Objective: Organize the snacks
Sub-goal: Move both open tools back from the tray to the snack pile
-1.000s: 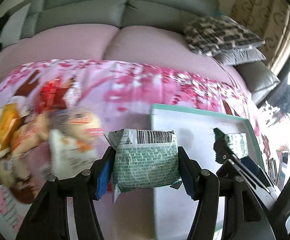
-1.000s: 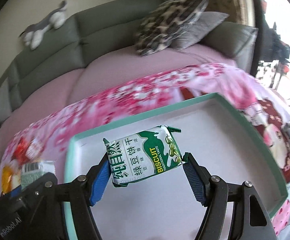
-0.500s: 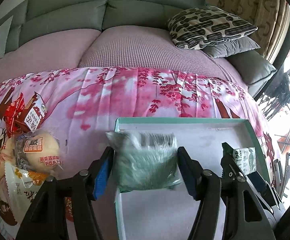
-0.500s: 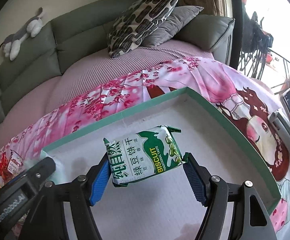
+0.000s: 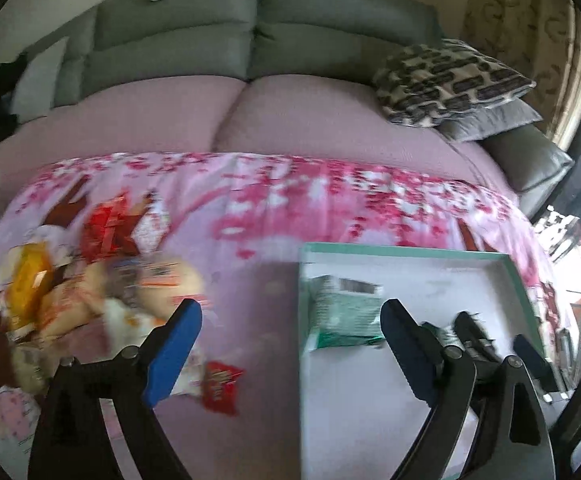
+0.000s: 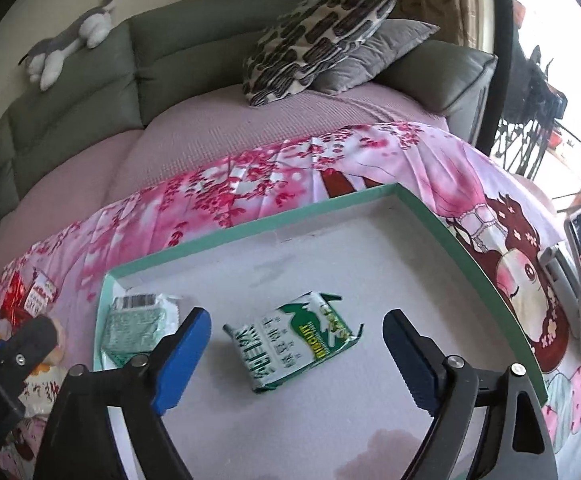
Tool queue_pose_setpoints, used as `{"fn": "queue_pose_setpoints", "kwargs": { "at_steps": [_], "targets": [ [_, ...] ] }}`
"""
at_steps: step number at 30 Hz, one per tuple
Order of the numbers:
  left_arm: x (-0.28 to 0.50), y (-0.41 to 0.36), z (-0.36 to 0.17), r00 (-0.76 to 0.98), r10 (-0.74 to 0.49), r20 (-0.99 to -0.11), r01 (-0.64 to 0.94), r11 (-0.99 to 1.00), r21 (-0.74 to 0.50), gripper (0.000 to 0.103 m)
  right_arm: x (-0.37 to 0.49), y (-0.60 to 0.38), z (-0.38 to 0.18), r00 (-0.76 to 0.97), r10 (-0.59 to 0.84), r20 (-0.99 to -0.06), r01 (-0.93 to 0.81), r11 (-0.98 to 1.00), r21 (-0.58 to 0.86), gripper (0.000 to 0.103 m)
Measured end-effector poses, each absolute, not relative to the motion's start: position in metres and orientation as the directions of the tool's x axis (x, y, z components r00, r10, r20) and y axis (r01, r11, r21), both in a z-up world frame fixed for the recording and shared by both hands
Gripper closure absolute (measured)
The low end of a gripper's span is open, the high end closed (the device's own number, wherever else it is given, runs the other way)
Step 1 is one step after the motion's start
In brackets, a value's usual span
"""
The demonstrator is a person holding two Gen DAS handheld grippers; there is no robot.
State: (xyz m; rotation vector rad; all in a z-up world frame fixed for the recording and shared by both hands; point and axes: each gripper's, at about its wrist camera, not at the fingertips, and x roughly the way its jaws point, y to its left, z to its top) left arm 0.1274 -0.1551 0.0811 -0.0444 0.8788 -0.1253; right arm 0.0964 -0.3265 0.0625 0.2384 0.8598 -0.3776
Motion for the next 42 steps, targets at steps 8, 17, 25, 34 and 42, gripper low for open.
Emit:
{"fn": "queue_pose_setpoints", "kwargs": {
  "at_steps": [8, 17, 25, 34, 42],
  "targets": [
    [0.111, -0.105, 0.079, 0.659, 0.065, -0.749, -0.067, 0.997, 0.027, 0.011, 0.095, -0.313, 0.069, 0.576, -0.218, -0.788, 0.387, 0.922, 0.028, 0.001],
    [0.095, -0.046, 0.079, 0.655, 0.183, -0.733, -0.236, 0.971, 0.032, 0.002, 0.093, -0.298, 0.079, 0.607, -0.204, -0.768, 0.368, 0.929, 0.044, 0.000],
    [0.085, -0.012, 0.087, 0.675, 0.251, -0.694, -0.335, 0.942, 0.015, 0.001, 0.095, -0.279, 0.084, 0.656, -0.157, -0.738, 0.322, 0.943, 0.086, 0.000],
    [0.077, 0.022, 0.093, 0.680, 0.302, -0.669, -0.402, 0.916, 0.004, 0.001, 0.102, -0.244, 0.088, 0.689, -0.066, -0.722, 0.236, 0.962, 0.138, 0.000],
    [0.067, 0.057, 0.095, 0.668, 0.319, -0.672, -0.454, 0.891, -0.029, 0.001, 0.112, -0.202, 0.085, 0.674, 0.033, -0.738, 0.135, 0.977, 0.167, 0.000]
  ]
}}
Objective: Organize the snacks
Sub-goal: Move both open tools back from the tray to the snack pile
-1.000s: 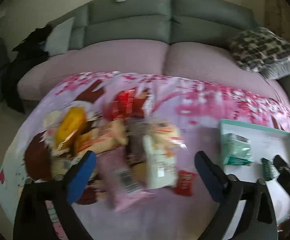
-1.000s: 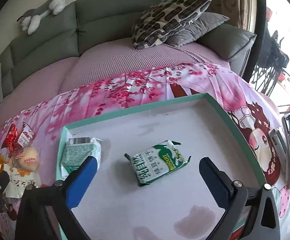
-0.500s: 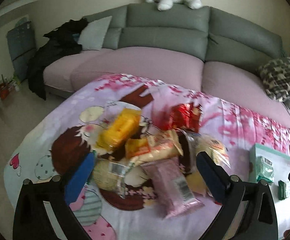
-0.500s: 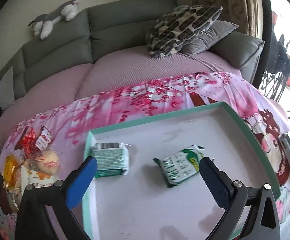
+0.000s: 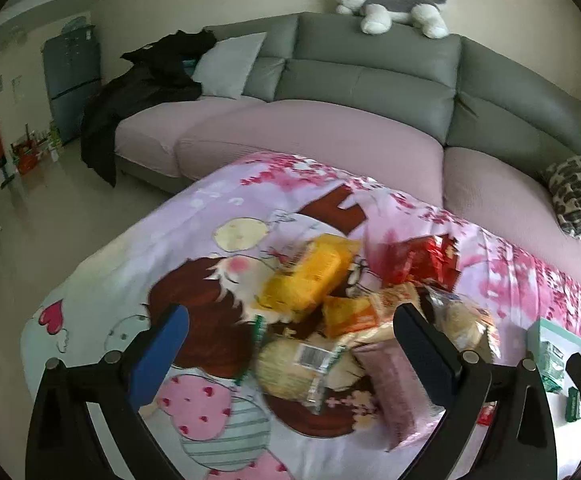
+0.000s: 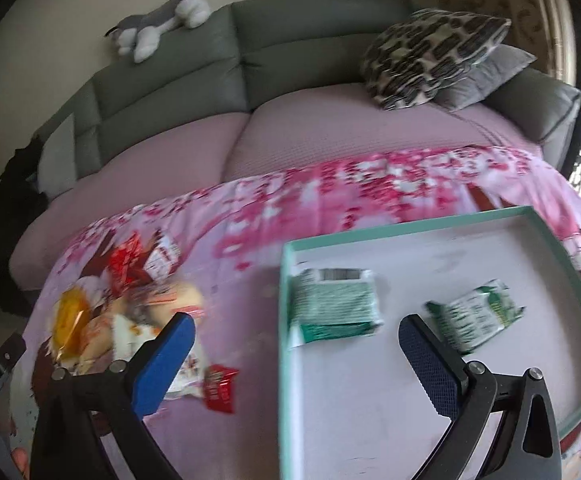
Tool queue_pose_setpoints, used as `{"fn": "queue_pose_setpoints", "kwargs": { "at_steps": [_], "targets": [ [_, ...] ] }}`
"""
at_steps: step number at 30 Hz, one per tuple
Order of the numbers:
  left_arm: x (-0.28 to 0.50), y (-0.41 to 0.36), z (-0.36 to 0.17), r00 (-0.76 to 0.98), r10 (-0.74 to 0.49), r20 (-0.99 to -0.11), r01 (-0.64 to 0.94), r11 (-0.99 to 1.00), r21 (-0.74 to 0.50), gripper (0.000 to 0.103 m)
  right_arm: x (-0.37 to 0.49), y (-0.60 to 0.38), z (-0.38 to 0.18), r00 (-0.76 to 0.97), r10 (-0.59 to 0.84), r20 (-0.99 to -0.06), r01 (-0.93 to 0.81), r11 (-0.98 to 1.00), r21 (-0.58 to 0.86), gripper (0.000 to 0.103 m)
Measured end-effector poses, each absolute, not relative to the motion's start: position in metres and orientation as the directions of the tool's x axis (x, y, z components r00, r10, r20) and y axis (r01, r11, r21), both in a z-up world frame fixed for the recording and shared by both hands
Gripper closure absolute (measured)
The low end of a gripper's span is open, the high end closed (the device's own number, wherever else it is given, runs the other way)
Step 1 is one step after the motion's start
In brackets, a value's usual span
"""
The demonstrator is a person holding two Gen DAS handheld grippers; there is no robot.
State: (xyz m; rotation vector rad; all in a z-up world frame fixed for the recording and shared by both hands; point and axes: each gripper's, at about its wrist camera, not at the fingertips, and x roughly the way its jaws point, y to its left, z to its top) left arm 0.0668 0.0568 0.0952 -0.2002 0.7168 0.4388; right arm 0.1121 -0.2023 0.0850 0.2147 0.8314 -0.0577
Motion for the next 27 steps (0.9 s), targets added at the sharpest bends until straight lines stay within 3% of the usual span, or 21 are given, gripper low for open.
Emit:
{"fn": "queue_pose_setpoints", "kwargs": {
  "at_steps": [15, 27],
  "targets": [
    [0.052, 0.112, 0.091, 0.618, 0.350, -0.704, -0.545, 0.836, -0.063, 0.001, 0.115, -0.117, 0.074, 0.634, 0.176, -0.753, -0.048, 0.981, 0.188, 0.000],
    [0.066, 0.109, 0.061, 0.584, 0.213, -0.783, -0.504, 0.851, -0.144, 0.001, 0.126, -0.115, 0.047, 0.590, 0.159, -0.791, -0.028, 0.984, 0.177, 0.000]
  ]
}}
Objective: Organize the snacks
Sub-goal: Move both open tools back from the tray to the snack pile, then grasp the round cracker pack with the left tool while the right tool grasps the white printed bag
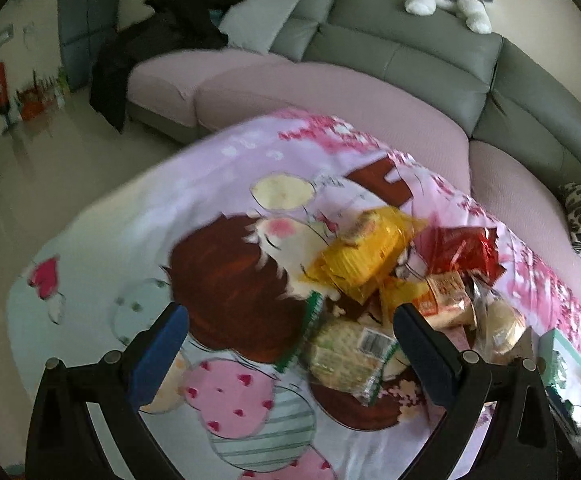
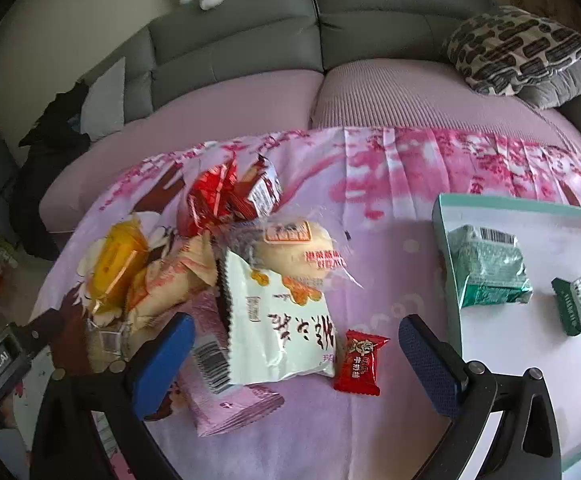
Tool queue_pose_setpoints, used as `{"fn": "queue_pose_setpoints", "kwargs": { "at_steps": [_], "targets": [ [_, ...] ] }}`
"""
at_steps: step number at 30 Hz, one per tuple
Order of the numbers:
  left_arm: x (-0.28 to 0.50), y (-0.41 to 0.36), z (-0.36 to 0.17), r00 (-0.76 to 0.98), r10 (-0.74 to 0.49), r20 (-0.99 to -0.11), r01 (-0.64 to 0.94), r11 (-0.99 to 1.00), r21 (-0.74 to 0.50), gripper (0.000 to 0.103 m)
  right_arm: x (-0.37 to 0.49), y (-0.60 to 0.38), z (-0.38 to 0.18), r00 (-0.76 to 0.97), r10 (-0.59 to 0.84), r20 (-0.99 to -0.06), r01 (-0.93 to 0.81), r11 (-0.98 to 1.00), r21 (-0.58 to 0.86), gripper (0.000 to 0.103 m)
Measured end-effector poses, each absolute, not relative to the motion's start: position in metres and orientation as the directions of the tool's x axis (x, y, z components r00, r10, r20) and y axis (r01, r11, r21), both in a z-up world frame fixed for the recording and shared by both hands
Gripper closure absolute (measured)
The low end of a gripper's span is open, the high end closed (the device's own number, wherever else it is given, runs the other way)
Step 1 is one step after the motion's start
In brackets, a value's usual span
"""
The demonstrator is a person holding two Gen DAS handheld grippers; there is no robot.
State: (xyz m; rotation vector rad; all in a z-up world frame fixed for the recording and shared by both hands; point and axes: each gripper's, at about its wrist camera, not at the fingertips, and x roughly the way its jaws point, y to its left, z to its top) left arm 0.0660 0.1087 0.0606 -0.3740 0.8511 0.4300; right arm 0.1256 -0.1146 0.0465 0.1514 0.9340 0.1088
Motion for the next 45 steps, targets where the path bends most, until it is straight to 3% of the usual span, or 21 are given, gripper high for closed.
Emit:
{"fn": "queue_pose_setpoints", "kwargs": {
  "at_steps": [7, 11, 19, 23, 27, 33, 45],
  "targets": [
    [0.077, 0.102, 0.034, 0.536, 0.134, -0.833, -0.493, 0.851, -0.180, 0.001, 0.129, -0.115, 0.039, 0.583, 0.139, -0.801, -0.018, 0.987, 0.158, 0.011],
    [0.083, 0.097, 0.025, 0.521, 0.109, -0.846, -0.476, 0.860, -0.183, 0.003, 0.130, -0.117, 0.036, 0.576, 0.133, -0.806, -0.007, 0.987, 0.158, 0.028],
    [0.091, 0.086, 0.009, 0.498, 0.061, -0.865, -0.435, 0.880, -0.188, 0.026, 0.129, -0.120, 0.041, 0.591, 0.156, -0.792, -0.011, 0.982, 0.186, 0.044],
    [0.091, 0.084, 0.007, 0.499, 0.064, -0.864, -0.437, 0.880, -0.187, 0.027, 0.129, -0.125, 0.043, 0.596, 0.164, -0.786, 0.003, 0.979, 0.206, 0.055],
    [0.093, 0.082, 0.007, 0.495, 0.070, -0.866, -0.432, 0.884, -0.176, 0.028, 0.130, -0.130, 0.042, 0.594, 0.176, -0.785, 0.011, 0.974, 0.227, 0.058],
    [0.095, 0.079, 0.004, 0.489, 0.087, -0.868, -0.423, 0.894, -0.149, 0.029, 0.130, -0.127, 0.043, 0.599, 0.199, -0.776, -0.012, 0.971, 0.240, 0.071],
    [0.100, 0.069, 0.000, 0.466, 0.137, -0.874, -0.393, 0.917, -0.065, 0.029, 0.130, -0.130, 0.043, 0.600, 0.213, -0.771, -0.010, 0.966, 0.259, 0.073]
  ]
}}
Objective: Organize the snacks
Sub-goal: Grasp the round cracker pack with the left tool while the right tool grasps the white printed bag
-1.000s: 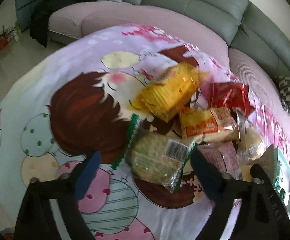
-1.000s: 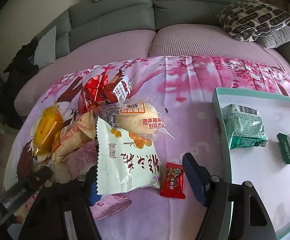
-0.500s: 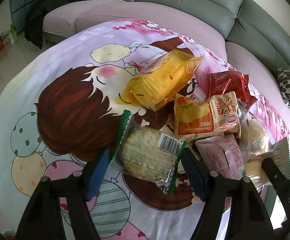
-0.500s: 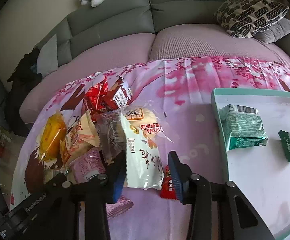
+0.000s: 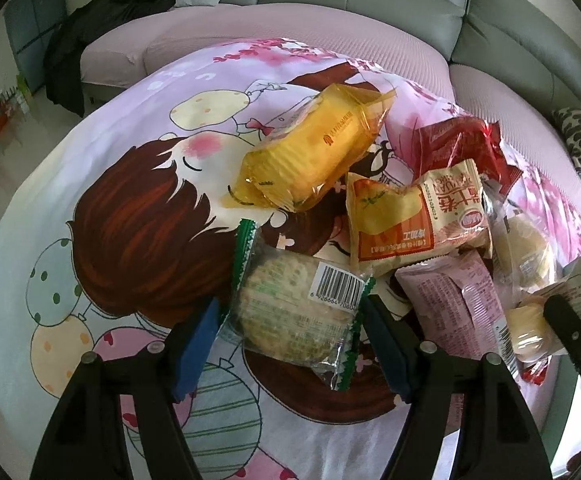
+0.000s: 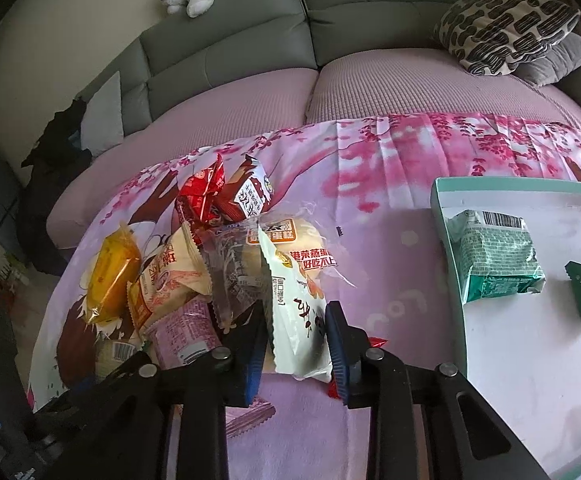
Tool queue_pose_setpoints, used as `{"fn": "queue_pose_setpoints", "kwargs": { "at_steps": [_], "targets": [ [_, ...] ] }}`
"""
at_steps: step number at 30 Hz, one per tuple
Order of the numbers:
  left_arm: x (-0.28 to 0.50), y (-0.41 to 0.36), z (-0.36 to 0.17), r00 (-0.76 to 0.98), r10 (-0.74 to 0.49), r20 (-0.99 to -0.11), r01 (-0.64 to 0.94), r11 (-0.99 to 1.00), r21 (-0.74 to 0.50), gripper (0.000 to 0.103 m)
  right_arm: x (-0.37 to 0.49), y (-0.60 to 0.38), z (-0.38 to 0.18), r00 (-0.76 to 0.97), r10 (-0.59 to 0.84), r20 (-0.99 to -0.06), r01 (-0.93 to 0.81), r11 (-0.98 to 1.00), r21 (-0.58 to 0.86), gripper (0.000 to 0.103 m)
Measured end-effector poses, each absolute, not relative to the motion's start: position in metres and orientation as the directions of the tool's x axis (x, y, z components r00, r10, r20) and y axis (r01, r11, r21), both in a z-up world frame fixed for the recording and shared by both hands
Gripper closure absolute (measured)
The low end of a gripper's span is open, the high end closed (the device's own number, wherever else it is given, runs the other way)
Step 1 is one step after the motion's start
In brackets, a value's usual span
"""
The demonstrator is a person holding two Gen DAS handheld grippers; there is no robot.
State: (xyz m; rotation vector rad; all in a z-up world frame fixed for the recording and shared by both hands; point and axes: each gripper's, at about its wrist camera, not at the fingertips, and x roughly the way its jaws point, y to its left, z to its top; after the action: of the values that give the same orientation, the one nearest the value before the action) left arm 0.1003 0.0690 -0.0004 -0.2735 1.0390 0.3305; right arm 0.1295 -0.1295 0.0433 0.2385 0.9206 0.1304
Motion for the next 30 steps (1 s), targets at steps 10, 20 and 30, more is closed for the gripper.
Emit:
{"fn": "queue_pose_setpoints", "kwargs": {
  "at_steps": [10, 20, 30],
  "targets": [
    [0.102, 0.066, -0.001, 0.469, 0.161, -0.868, -0.385, 0.922, -0.037, 0.036, 0.128, -0.130, 0.045, 0.600, 0.214, -0.771, -0.008, 0.965, 0.262, 0.073],
    [0.098, 0.071, 0.010, 0.500, 0.144, -0.854, -0.393, 0.917, -0.075, 0.042, 0.123, -0.134, 0.056, 0.628, 0.219, -0.747, -0.014, 0.962, 0.271, 0.083],
    [0.088, 0.073, 0.040, 0.567, 0.155, -0.809, -0.401, 0.910, -0.107, 0.042, 0.112, -0.143, 0.082, 0.682, 0.235, -0.693, -0.030, 0.955, 0.294, 0.083]
  ]
}}
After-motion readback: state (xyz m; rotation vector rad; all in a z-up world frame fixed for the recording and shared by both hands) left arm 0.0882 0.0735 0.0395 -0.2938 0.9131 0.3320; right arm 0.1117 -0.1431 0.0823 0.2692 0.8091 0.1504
